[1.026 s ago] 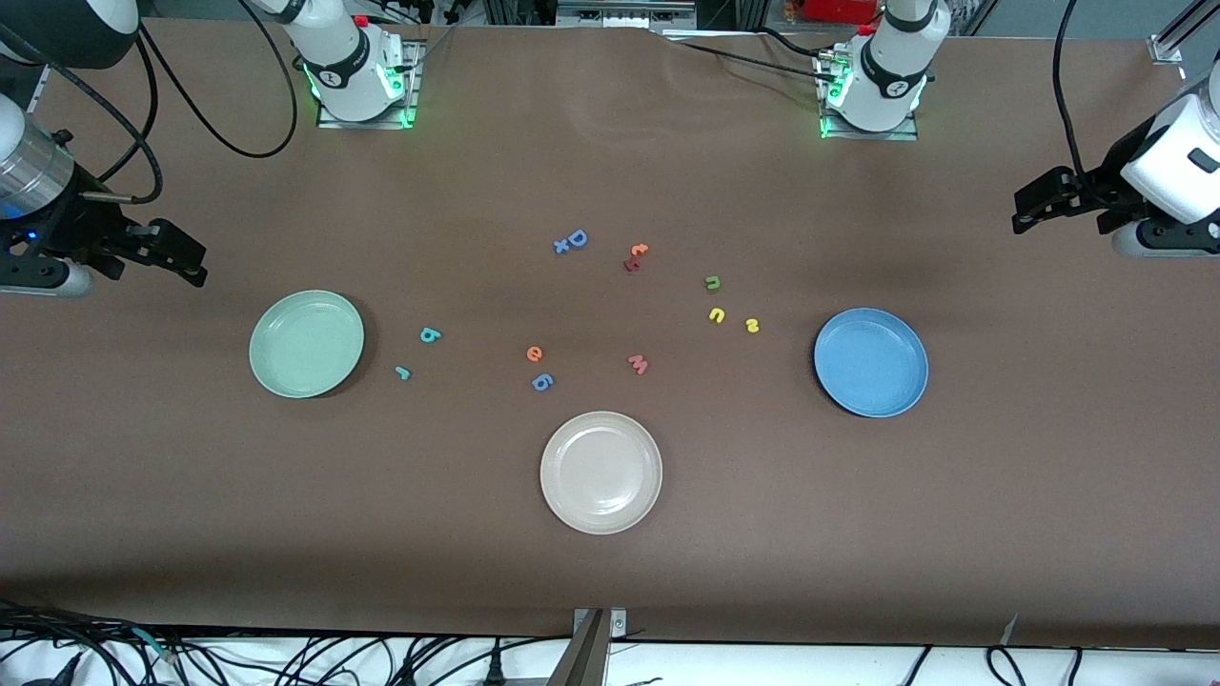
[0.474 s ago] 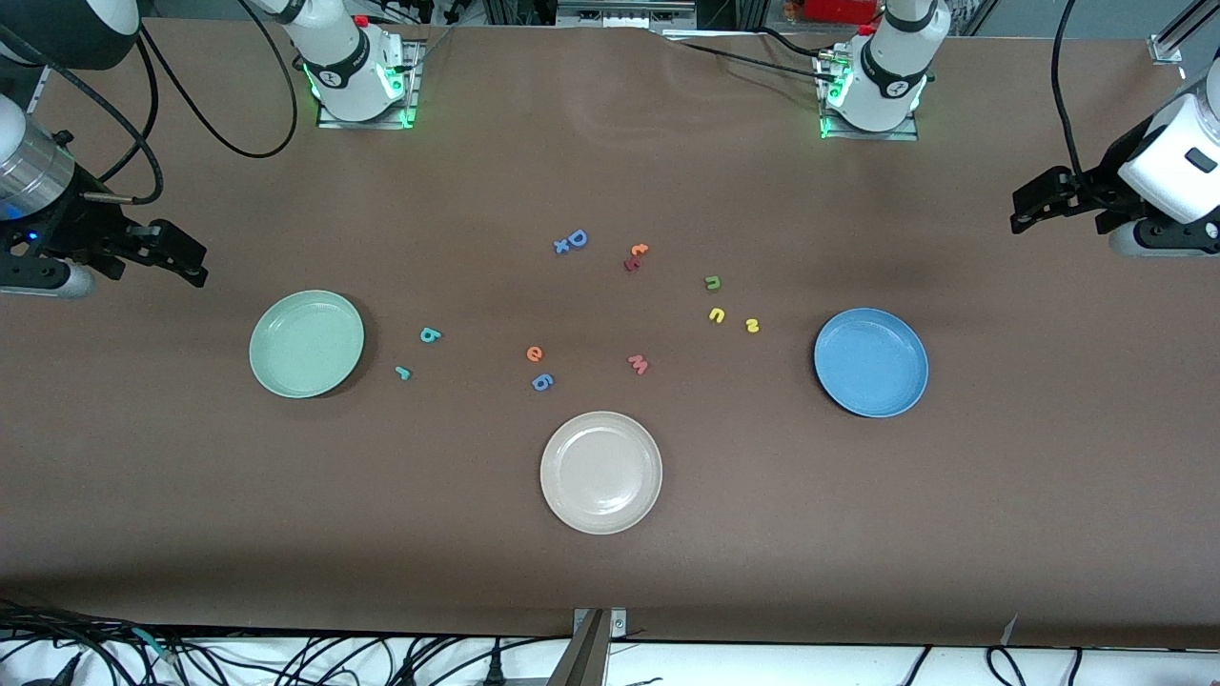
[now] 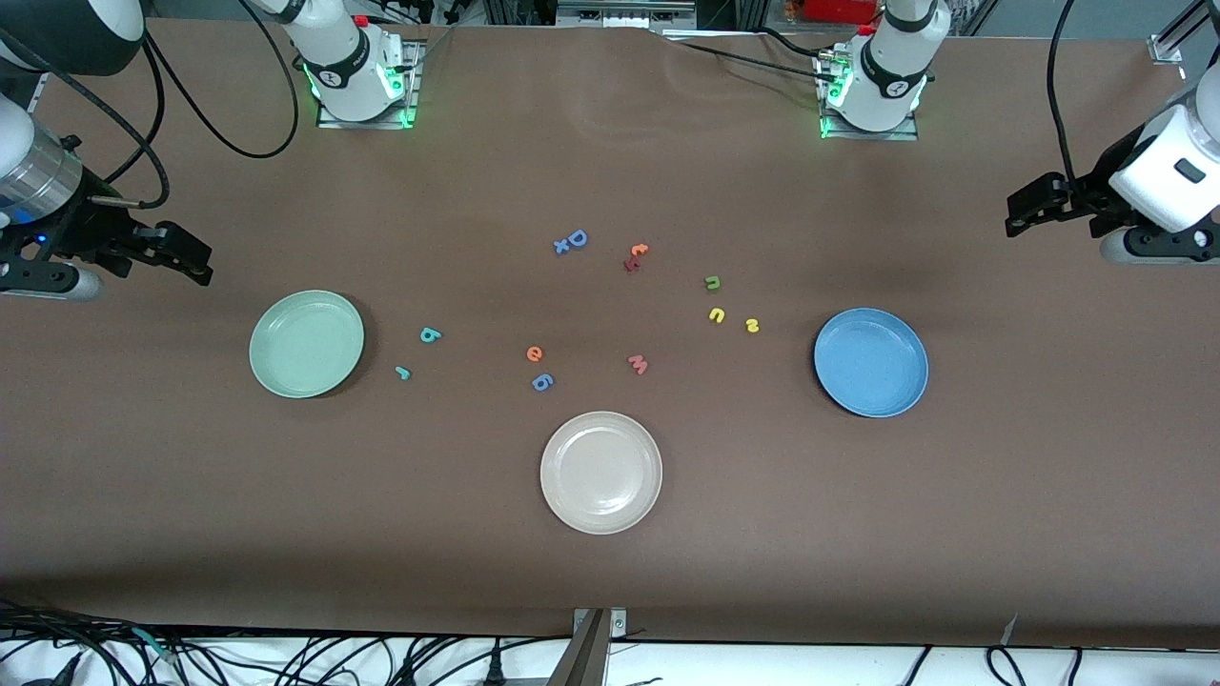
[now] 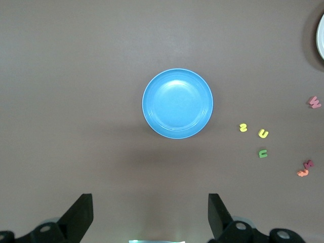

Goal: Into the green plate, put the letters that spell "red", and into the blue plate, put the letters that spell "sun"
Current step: 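Move the right gripper to the teal r while the left gripper reaches the yellow z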

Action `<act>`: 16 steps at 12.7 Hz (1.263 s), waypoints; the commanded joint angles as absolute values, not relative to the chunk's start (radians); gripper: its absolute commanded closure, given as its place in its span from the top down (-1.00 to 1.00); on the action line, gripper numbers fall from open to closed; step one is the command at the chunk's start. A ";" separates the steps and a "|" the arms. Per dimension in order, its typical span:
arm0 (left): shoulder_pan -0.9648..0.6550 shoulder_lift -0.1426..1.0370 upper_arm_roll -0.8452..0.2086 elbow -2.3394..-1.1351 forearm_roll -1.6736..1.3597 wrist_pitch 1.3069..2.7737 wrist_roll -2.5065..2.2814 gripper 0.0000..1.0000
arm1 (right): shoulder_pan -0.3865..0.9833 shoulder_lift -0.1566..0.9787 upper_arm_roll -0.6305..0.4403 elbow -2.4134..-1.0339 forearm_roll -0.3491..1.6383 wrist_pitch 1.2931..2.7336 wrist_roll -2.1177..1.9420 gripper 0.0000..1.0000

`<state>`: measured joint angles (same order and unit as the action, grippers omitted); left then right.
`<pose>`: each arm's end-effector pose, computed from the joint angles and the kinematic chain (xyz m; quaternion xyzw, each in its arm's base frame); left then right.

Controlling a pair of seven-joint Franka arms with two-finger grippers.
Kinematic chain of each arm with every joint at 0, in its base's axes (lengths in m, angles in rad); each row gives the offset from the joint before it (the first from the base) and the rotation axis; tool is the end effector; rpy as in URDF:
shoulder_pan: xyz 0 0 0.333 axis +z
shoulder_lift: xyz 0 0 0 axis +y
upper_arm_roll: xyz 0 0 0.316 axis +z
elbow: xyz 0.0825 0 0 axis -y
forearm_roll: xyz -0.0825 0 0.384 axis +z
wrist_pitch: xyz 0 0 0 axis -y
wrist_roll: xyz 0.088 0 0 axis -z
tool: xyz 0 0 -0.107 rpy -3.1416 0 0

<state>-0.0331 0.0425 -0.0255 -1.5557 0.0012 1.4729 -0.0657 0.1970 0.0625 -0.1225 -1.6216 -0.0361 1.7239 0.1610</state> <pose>0.5550 -0.0321 0.6000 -0.9980 -0.0035 0.0625 0.0039 0.5835 0.0422 0.5787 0.9987 -0.0406 0.0225 0.0192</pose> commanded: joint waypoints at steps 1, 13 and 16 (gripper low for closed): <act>-0.040 0.058 -0.023 -1.555 -0.023 1.462 -0.051 1.00 | 0.201 0.071 -0.115 -1.628 -0.032 1.718 0.157 0.99; -0.210 0.296 -0.037 -1.632 -0.110 1.699 -0.095 1.00 | 0.225 0.153 -0.089 -1.751 -0.018 1.872 -0.598 0.98; -0.285 0.299 -0.037 -1.861 -0.109 2.010 -0.199 1.00 | 0.225 0.166 -0.078 -1.847 0.001 1.997 -0.603 0.98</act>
